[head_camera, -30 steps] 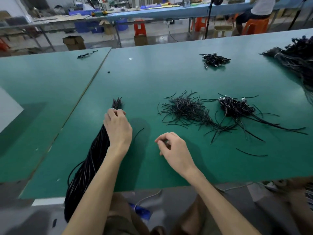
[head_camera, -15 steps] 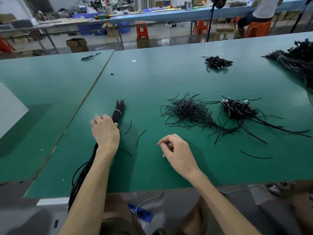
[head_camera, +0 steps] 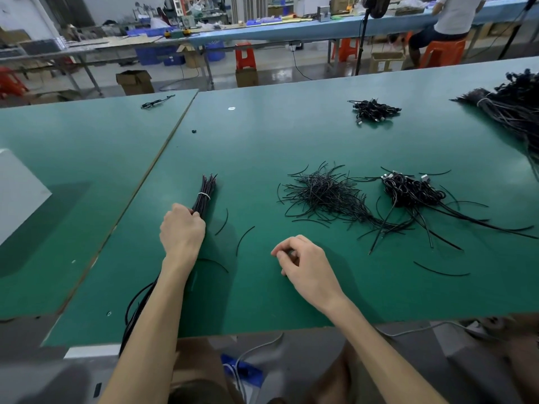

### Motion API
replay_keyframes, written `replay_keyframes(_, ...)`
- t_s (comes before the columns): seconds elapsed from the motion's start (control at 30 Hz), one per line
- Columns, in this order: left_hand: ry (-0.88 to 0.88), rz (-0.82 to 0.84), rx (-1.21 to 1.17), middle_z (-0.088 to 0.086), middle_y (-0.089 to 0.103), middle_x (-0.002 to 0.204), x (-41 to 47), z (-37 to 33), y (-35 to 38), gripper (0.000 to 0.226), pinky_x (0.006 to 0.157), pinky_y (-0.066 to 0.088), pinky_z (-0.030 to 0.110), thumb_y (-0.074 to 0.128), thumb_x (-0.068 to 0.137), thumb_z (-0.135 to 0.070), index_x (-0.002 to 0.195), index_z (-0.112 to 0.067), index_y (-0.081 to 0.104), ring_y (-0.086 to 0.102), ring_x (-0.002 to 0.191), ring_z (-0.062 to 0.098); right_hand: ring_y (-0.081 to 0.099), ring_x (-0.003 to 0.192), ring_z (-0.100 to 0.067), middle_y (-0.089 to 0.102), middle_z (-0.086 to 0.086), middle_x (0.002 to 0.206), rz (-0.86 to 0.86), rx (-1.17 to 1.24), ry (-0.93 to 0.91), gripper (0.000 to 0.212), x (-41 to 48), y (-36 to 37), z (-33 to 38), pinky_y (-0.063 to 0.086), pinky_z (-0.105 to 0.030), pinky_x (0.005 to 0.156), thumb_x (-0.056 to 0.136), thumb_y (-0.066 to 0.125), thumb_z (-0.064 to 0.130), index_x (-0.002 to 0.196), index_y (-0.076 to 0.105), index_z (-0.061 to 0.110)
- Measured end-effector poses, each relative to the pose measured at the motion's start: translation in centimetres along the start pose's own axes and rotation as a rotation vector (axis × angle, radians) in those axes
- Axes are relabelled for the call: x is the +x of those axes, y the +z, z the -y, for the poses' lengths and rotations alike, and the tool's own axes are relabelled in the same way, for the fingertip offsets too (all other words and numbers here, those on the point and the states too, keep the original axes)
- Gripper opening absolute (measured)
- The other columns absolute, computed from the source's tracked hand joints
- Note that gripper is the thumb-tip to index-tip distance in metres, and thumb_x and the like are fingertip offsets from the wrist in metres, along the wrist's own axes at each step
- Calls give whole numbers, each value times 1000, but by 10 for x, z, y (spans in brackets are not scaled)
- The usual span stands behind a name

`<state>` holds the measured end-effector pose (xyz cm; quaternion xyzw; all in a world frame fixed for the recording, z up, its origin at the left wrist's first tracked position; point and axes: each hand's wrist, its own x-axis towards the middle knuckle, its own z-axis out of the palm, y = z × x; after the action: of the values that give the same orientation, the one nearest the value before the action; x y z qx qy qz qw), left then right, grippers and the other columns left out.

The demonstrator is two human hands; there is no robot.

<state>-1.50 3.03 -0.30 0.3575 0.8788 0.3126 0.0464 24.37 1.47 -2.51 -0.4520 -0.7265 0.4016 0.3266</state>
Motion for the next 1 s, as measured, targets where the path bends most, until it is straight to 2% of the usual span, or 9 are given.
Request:
replay_keyframes(0.2,111,-93,131,22,56,114,-12,-1,2,21,72,39,44,58,103,-19,110,0,55,60,93,44,65,75,-12,60,10,97,7,-15,-7,16,-1,-1,1,52,-20,74,102,59,15,93,71,20)
replay_keyframes(0.5,167,-89,273,26,58,109,-11,-3,-3,21,69,39,43,50,106,-12,106,7,61,62,91,46,65,77,-9,61,12,98,9,-24,-9,16,-1,0,-1,48,-15,73,102,60,16,92,71,22)
replay_keyframes(0.67,163,-118,248,27,60,109,-17,-5,-4,24,68,38,42,47,107,-12,108,8,59,62,91,46,65,76,-8,61,12,98,7,-30,-7,15,0,-1,-1,49,-15,73,102,60,17,93,71,23)
replay_keyframes(0.83,180,-106,189,28,57,110,-31,-12,-8,29,70,42,47,42,107,-16,109,10,55,58,94,45,65,72,-11,61,11,95,11,-9,3,16,0,0,-2,50,-15,70,102,60,16,91,70,22)
replay_keyframes(1.0,169,-23,120,20,48,107,-45,-25,-12,17,66,36,44,45,104,-15,107,2,47,49,75,37,65,70,-11,62,10,94,7,-7,3,16,1,0,-2,49,-15,70,101,61,16,90,70,22)
